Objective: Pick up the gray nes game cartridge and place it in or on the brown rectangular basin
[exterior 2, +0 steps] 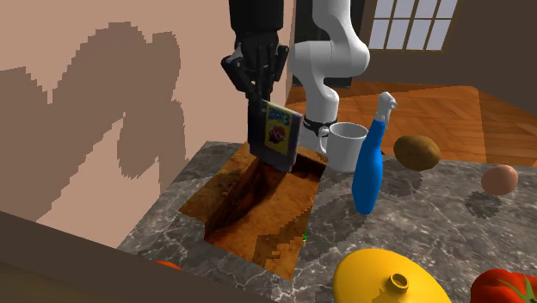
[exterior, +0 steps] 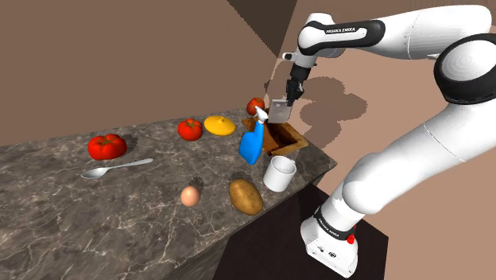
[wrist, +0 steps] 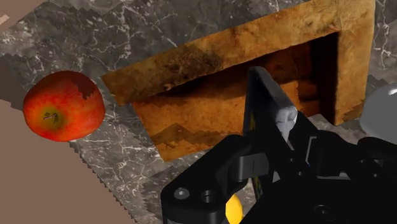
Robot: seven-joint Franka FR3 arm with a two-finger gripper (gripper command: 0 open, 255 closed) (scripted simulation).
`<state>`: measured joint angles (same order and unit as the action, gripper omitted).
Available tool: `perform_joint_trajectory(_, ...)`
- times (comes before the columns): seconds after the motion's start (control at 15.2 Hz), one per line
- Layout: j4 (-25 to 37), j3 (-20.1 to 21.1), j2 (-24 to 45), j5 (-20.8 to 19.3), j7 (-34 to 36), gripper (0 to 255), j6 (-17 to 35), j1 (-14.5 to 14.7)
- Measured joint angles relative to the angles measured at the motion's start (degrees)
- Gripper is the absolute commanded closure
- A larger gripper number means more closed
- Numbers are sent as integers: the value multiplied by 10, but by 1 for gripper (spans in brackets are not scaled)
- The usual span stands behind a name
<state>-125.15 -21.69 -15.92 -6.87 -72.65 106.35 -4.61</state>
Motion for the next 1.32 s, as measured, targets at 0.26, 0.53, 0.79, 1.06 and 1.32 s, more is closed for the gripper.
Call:
perform_joint_trajectory(0.26, -24, -3, 8, 1, -1, 255, 31, 0)
perform_joint_trajectory(0.53, -46, -5, 16, 2, -1, 255, 62, 0)
perform_joint_trajectory(0.79, -49, -6, 18, 2, -2, 255, 66, 0)
perform_joint_trajectory(1.06, -49, -6, 18, 2, -2, 0, 67, -1)
perform_joint_trajectory(1.32, -49, -6, 18, 2, -2, 0, 67, -1)
